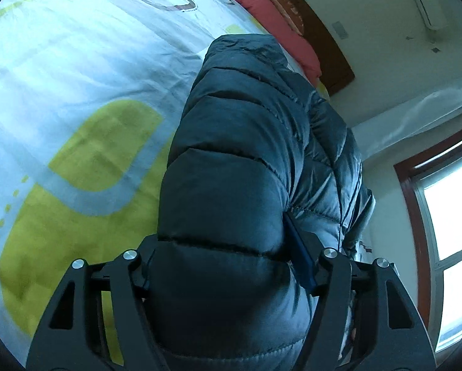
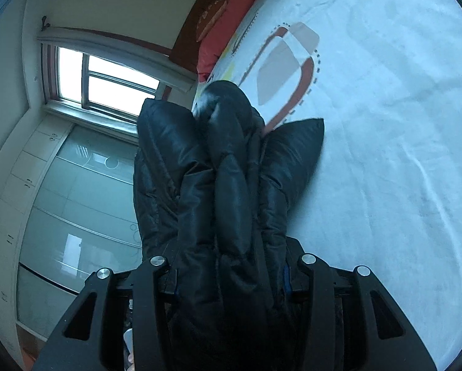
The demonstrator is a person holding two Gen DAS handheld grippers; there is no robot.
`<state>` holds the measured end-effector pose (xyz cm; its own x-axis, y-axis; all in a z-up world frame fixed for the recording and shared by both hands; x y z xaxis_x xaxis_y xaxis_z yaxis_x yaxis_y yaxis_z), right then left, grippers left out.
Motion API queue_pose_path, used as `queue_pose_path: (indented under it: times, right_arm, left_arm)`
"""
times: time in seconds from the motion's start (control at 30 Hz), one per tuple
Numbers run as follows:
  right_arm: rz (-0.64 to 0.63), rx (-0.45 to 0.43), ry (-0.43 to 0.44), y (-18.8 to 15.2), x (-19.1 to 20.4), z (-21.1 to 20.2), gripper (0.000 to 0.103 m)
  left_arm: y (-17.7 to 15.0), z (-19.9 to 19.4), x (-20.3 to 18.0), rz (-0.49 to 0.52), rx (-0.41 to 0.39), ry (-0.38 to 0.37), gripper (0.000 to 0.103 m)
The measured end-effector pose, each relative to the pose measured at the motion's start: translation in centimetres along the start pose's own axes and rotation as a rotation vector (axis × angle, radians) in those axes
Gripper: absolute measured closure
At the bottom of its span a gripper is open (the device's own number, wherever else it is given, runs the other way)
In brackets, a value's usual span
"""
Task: Fold large clothes
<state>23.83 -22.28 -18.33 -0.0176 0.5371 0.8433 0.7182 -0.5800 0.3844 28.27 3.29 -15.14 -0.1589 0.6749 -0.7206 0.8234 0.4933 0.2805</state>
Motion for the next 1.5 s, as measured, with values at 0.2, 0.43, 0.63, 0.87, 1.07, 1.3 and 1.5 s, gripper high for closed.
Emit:
queue_pose_path:
  times: [0.2,0.43,0.63,0.87,1.07,1.3,1.5]
  right_arm:
    - [-0.005,-0.002,-0.017,-0.6,0.2,-0.5,0.053]
    - [-0.127,0.049,-0.166,0.3,2.5,-2.4,0.030]
    - [-0.148,0.012,-0.195,3.9,3.8,-2.9,0.024]
    - [-0.062,0.075,-0.211,6.0,2.1,0.6,0.022]
    - [0.046,0.090,-0.174,5.3,-0.8,1.3,0.056]
    - [0.101,0.037,-0.093,4.2,-2.8,1.4,0.068]
    - [0.102,0.043,-0.068,4.4,-2.0,0.9,0.064]
  left_arm:
    - [0.2,0.1,0.1,0.000,0.003,-0.010,0.033]
    - [0.6,-2.5,0.7,-0.032,0.052,-0.064,0.022]
    - [4.3,-3.4,0.1,-0.003,0.007,-0.083,0.011]
    - [6.7,0.8,-0.7,0.001,0.067,-0.016,0.011]
    - [6.6,2.8,-0.8,-0.006,0.081,0.030,0.028]
    - [6.1,4.3,-1.3,0.055,0.036,0.083,0.032]
    - [6.6,4.2,-1.5,0.050,0.074,0.064,0.031]
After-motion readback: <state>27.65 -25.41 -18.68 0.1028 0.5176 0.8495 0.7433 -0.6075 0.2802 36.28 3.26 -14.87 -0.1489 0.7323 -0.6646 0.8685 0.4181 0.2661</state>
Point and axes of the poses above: each gripper's, at about its wrist camera, not at the fingertips, and z roughly the way its jaws point, x to its left, y to its top, the point moved 5 cm from there along z, roughly the way its jaws point, and after that the axes turned 7 degrees about -z, right-handed, at the moved point
